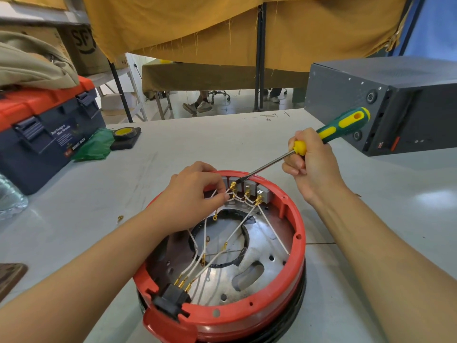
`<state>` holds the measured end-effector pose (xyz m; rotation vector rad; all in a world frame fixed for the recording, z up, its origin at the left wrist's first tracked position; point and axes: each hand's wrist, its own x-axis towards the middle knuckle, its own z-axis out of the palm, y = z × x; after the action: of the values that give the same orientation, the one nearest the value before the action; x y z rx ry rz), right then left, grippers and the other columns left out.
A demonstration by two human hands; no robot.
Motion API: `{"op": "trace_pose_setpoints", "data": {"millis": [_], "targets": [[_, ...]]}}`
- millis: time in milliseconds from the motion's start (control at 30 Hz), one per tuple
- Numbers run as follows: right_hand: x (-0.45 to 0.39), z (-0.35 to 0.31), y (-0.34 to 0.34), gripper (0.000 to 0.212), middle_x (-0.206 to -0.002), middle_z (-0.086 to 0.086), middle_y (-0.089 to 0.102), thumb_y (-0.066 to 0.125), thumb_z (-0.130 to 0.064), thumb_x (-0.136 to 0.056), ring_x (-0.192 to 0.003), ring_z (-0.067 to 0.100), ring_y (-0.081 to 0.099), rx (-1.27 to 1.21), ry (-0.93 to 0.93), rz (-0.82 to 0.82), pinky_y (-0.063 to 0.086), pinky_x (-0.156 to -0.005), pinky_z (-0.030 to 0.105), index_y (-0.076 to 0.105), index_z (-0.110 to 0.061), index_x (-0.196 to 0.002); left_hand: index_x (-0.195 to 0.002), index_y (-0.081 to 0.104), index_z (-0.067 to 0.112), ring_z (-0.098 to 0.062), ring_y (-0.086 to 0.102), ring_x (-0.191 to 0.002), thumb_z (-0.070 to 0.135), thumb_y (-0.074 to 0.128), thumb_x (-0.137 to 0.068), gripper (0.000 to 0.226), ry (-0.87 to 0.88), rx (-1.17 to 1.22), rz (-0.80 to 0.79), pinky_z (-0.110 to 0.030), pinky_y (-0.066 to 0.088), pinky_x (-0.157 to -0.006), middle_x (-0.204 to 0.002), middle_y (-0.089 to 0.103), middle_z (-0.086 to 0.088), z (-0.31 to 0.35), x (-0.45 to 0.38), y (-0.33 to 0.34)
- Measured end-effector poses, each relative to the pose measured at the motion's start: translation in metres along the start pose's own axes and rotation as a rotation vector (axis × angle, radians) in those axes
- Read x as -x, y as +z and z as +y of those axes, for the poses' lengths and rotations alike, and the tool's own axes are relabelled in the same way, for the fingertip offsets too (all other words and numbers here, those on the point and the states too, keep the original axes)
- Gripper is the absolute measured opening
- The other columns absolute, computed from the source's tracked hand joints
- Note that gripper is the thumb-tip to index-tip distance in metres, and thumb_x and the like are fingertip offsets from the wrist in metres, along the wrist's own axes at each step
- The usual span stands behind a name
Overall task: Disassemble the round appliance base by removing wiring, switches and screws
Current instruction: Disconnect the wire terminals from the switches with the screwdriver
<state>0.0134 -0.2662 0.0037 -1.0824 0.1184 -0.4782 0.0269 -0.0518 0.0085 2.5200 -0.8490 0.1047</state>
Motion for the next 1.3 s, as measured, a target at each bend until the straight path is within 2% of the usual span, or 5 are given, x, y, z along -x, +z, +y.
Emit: {"op": "trace_pose_setpoints", "data": {"millis": [400,700,800,967,1300], "targets": [[0.007,-0.004,0.001,0.032,-0.04,-0.006,0.034,0.043,-0.01,-0.09,-0.034,0.008,0.021,0.021,-0.046,-0.017,0.018,-0.039,0.019,0.04,-0.011,-0.058,-0.079,0.066,0.025,-0.014,0.051,-0.108,0.03,0.063,-0.084,0.008,0.014,0.013,0.005,-0.036,0.038,-0.097,-0.11,0.051,0.009,0.0,0.0,-0.001],[0.016,0.0,0.007,0.039,-0.047,-0.006,0.048,0.053,-0.023,-0.094,-0.042,0.006,0.042,-0.008,-0.116,0.069,0.041,-0.045,0.021,0.059,-0.02,-0.056,-0.072,0.066,0.027,-0.007,0.046,-0.121,0.027,0.066,-0.084,0.011,-0.016,0.141,0.029,-0.027,0.034,-0.1,-0.127,0.053,0.004,0.002,0.0,-0.007],[0.02,0.003,0.01,0.027,-0.05,-0.005,0.053,0.054,-0.024,-0.095,-0.047,0.007,0.049,0.109,-0.17,-0.005,0.049,-0.053,0.023,0.064,-0.016,-0.07,-0.067,0.063,0.032,-0.007,0.053,-0.108,0.025,0.068,-0.082,0.017,-0.048,0.269,0.111,-0.026,0.038,-0.096,-0.119,0.056,0.008,0.002,0.0,-0.01],[0.029,0.006,0.012,0.009,-0.066,-0.006,0.064,0.06,-0.02,-0.092,-0.065,0.01,0.061,0.408,-0.206,-0.225,0.056,-0.069,0.024,0.065,-0.013,-0.091,-0.07,0.067,0.019,-0.005,0.057,-0.059,0.016,0.066,-0.085,0.015,-0.162,0.609,0.188,-0.011,0.045,-0.061,-0.068,0.066,0.004,-0.006,0.001,-0.024],[0.03,0.008,0.011,0.008,-0.068,-0.001,0.065,0.06,-0.016,-0.091,-0.067,0.012,0.062,0.466,-0.166,-0.353,0.056,-0.075,0.026,0.065,-0.01,-0.094,-0.081,0.073,0.011,-0.005,0.062,-0.054,0.01,0.065,-0.086,0.009,-0.448,0.584,0.189,-0.015,0.051,-0.053,-0.065,0.071,-0.002,-0.063,0.035,-0.062]]}}
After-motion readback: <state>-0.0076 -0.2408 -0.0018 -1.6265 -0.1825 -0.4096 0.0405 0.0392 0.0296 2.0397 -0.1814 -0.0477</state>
